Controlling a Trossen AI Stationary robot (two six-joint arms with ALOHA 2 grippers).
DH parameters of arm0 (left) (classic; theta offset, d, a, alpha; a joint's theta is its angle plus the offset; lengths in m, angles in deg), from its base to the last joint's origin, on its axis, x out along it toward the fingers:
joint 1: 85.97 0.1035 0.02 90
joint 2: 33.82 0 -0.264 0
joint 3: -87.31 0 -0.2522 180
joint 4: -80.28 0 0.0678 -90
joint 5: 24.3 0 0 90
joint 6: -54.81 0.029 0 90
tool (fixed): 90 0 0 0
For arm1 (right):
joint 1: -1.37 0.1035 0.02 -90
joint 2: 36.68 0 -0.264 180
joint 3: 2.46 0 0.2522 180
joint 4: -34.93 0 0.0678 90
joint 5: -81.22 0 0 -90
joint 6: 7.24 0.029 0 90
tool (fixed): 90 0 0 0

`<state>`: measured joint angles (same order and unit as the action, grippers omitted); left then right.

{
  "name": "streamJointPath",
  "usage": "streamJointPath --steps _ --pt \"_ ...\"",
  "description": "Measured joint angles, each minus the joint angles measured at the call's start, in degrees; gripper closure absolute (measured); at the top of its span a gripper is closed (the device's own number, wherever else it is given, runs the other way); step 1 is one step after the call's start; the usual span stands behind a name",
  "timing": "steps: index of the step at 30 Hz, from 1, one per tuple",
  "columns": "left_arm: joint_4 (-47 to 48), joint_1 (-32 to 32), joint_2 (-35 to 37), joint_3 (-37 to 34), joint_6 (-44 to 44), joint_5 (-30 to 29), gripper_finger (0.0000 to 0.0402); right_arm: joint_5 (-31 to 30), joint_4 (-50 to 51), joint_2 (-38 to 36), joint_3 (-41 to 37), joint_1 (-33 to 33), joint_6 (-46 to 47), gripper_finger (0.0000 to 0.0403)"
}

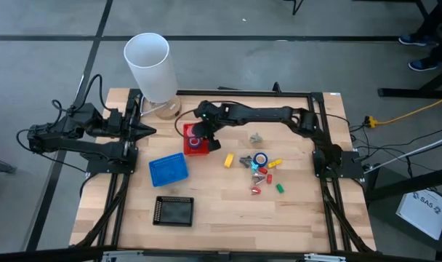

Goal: Pick and place Stapler, Stapler remover, tape
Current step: Put the pink tape into the red basket, then put the yellow tape into the red basket

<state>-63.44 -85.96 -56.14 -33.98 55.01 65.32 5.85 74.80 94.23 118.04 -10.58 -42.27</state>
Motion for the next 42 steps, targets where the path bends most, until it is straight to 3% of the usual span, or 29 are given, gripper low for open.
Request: streamJointPath --steps 10,27,34,42 --pt "0.00 -0.02 0.00 0.00 0.02 0.02 0.0392 0.32 3.79 1.84 1.70 -3.32 0.58 0.0358" --pt "0.00 -0.01 0.00 0.00 0.00 0.00 0.0389 0.66 6.88 1.82 1.88 -3.78 3.06 0.0277" --pt "0.00 0.00 0.00 0.00 0.02 0.01 0.0393 0.64 13.37 1.42 7.27 -2.99 2.99 0.0241" --pt "0.00 0.00 0.00 0.00 0.03 0.00 0.0389 -0.82 19.11 -0.23 9.85 -1.10 2.86 0.0234"
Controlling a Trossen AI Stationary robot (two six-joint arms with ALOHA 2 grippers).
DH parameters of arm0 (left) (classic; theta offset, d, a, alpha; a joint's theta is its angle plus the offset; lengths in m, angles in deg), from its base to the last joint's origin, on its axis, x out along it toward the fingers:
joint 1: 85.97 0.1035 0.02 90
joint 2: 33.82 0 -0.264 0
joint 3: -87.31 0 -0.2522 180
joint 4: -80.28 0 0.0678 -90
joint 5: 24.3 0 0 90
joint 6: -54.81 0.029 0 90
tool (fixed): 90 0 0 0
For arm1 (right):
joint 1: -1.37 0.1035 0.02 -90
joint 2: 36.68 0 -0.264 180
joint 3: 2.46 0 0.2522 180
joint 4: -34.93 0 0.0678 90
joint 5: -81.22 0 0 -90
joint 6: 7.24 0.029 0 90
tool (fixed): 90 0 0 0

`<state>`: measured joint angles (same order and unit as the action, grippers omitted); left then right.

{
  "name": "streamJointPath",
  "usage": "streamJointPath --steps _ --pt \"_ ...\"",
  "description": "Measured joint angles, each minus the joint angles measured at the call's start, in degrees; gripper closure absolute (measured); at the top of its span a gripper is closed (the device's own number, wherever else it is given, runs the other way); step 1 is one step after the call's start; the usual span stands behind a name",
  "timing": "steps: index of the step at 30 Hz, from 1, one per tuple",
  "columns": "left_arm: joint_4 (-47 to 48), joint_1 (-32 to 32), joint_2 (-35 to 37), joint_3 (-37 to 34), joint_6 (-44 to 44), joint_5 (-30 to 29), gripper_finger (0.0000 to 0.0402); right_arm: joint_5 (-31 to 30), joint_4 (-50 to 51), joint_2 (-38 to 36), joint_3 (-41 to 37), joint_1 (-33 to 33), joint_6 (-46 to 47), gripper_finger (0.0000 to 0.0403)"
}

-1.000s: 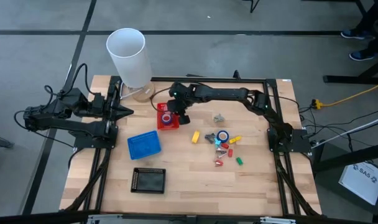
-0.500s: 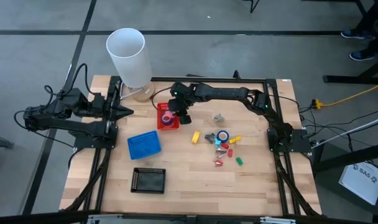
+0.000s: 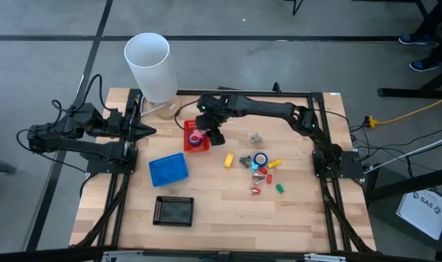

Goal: Pick and place Stapler, Stapler remover, tape
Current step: Put the yellow tape into the red basket

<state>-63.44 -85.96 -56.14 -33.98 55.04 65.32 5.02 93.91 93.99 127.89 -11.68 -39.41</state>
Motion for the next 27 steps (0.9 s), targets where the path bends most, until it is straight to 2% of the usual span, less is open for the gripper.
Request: streamJointPath --steps 6,10,14,18,27 --pt "0.00 -0.02 -0.02 0.00 -0.03 0.01 0.0393 -4.14 -0.76 -5.24 -7.44 2.20 -0.02 0.0234" --pt "0.00 -0.02 0.00 0.00 -0.03 0.01 0.0392 -4.73 -6.02 -11.55 -17.70 3.17 -0.01 0.0234" --pt "0.00 0.00 -0.01 0.00 -0.03 0.01 0.0389 -8.29 -14.83 -17.79 -28.62 5.29 0.00 0.0234" --pt "0.00 -0.01 0.00 0.00 -0.03 0.02 0.0391 -11.56 -18.75 -22.63 -36.38 7.08 1.80 0.0234" --pt "0.00 -0.02 -0.02 0.00 -0.01 0.02 0.0389 -16.86 -19.30 -25.31 -42.59 12.79 16.13 0.0233"
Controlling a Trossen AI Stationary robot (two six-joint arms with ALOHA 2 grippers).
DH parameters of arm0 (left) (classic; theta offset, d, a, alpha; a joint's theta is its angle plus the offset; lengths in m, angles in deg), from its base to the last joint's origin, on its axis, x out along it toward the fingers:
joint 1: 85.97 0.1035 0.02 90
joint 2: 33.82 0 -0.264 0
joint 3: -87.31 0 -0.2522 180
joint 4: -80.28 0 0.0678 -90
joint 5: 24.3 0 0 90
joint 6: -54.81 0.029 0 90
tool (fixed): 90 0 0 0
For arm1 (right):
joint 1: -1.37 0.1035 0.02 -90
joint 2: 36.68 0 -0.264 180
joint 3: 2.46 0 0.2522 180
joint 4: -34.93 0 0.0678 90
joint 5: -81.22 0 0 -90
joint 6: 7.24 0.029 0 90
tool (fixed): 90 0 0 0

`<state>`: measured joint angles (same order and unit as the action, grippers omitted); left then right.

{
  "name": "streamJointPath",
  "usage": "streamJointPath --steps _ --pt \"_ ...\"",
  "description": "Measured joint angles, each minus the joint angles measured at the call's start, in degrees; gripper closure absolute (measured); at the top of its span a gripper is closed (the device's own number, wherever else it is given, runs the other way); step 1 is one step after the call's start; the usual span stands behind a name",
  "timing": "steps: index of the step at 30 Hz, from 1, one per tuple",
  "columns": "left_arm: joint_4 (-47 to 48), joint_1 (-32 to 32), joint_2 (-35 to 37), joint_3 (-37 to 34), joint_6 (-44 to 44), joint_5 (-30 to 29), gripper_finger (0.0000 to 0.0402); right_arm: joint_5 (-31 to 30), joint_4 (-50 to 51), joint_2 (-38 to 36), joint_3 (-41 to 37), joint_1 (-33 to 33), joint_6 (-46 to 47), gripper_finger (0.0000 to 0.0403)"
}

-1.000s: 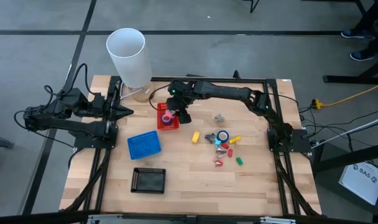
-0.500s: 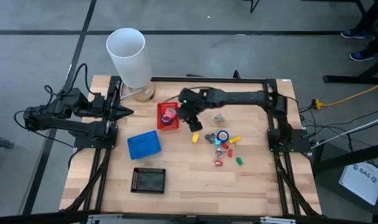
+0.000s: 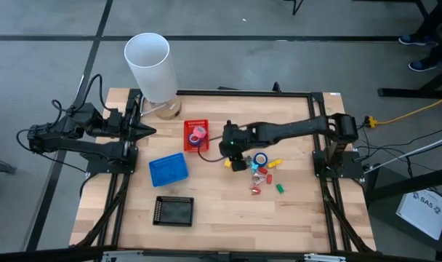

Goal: Pick and place Stapler, Stapler remover, tape
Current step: Put the yellow tape into the red basket

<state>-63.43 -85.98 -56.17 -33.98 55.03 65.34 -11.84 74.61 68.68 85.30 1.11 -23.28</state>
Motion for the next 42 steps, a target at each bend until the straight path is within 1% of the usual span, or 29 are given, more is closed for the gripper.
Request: streamJointPath --steps 5,8,13,16,18,21,27,32,39,42 --pt "0.00 0.00 0.02 0.00 0.02 -0.01 0.0391 -0.43 -0.36 0.26 -0.42 1.85 4.76 0.0233" --pt "0.02 0.00 0.00 0.00 0.00 0.00 0.0393 -0.43 -0.38 0.23 -0.42 2.41 4.11 0.0233" --pt "0.00 0.01 0.00 0.00 0.01 0.00 0.0390 -0.60 0.56 -1.54 -0.43 3.72 -5.31 0.0233" --pt "0.00 0.02 0.00 0.00 0.00 -0.02 0.0389 -0.58 1.83 -1.77 -0.46 5.07 -14.46 0.0233" --pt "0.00 0.02 0.02 0.00 -0.02 0.00 0.0390 -1.54 0.30 -1.83 -0.46 5.52 -19.63 0.0233" --pt "0.00 0.01 0.01 0.00 0.00 0.00 0.0393 -4.02 -1.85 -1.88 -0.44 5.40 -22.71 0.0229" --pt "0.00 0.02 0.00 0.00 -0.02 -0.02 0.0391 -3.96 0.11 -1.88 -0.44 4.32 -32.31 0.0201" --pt "0.00 0.02 0.00 0.00 0.00 0.00 0.0390 0.04 2.82 -1.67 -0.44 3.56 -35.48 0.0190" --pt "0.00 0.01 0.01 0.00 -0.02 0.00 0.0392 2.33 2.70 0.28 -0.42 1.43 -36.93 0.0196" --pt "0.00 0.02 0.00 0.00 0.00 -0.01 0.0390 4.29 2.71 1.19 -0.39 0.76 -36.94 0.0197"
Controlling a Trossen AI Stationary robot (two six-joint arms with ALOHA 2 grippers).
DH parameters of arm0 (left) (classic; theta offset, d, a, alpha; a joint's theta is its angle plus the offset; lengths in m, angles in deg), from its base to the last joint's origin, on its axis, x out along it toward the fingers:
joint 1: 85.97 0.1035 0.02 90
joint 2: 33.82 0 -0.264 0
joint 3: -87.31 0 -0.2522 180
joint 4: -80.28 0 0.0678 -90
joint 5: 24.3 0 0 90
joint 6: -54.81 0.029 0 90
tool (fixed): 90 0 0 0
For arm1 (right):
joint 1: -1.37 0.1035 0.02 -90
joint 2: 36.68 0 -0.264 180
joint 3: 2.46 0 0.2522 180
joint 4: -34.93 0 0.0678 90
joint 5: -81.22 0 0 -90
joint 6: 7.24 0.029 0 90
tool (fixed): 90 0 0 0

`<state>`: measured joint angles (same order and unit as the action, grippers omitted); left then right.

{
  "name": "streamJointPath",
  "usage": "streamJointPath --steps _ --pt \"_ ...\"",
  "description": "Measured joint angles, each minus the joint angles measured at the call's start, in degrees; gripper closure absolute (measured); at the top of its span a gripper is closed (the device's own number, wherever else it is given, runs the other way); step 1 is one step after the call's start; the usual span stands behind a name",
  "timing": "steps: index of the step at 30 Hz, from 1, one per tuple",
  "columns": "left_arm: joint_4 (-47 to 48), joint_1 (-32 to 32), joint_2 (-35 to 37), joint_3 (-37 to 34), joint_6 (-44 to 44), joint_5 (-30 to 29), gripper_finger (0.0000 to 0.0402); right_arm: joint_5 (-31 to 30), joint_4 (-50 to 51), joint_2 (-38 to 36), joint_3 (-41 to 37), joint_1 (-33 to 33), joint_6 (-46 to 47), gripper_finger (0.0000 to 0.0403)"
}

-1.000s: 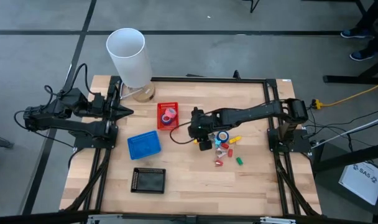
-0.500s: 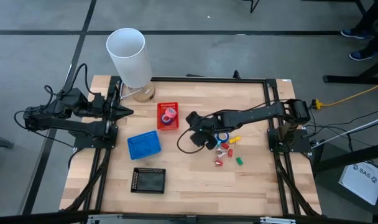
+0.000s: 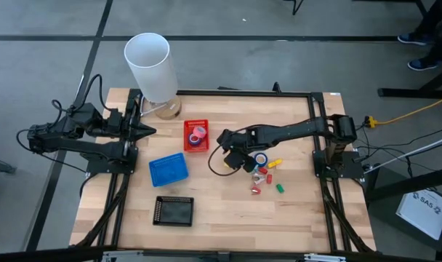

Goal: Pick and place Stapler, Stapler remover, tape
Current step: Put the yellow tape into the red basket

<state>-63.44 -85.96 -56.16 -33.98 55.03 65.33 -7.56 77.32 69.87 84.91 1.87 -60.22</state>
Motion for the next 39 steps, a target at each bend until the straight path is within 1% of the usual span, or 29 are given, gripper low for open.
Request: streamJointPath --steps 8,18,23,25,30,32,35,39 --pt "0.00 -0.02 0.02 0.00 0.00 0.00 0.0393 4.58 1.99 0.36 -0.01 -0.08 -0.02 0.0198" --pt "0.00 -0.02 0.00 0.00 0.00 0.01 0.0390 6.24 -0.17 4.69 -0.03 -0.25 0.74 0.0199" --pt "0.00 -0.01 0.01 0.00 0.00 -0.01 0.0393 6.55 -2.53 5.81 -0.03 -0.36 2.81 0.0214" --pt "0.00 0.00 0.00 0.00 -0.02 0.01 0.0393 6.54 -4.34 6.28 0.01 -0.52 5.21 0.0223" --pt "0.00 -0.01 0.00 0.00 -0.02 0.01 0.0389 6.80 -4.70 7.37 0.10 -1.64 11.64 0.0245" --pt "0.00 -0.01 0.02 0.00 0.01 -0.01 0.0389 6.78 -5.11 7.46 0.06 -1.99 12.61 0.0252" --pt "0.00 -0.02 0.02 0.00 0.00 0.01 0.0392 6.47 -8.45 7.79 -0.01 -2.00 14.03 0.0259" --pt "0.00 -0.01 0.01 0.00 0.01 -0.01 0.0393 6.46 -10.87 7.79 -0.01 -1.96 14.15 0.0264"
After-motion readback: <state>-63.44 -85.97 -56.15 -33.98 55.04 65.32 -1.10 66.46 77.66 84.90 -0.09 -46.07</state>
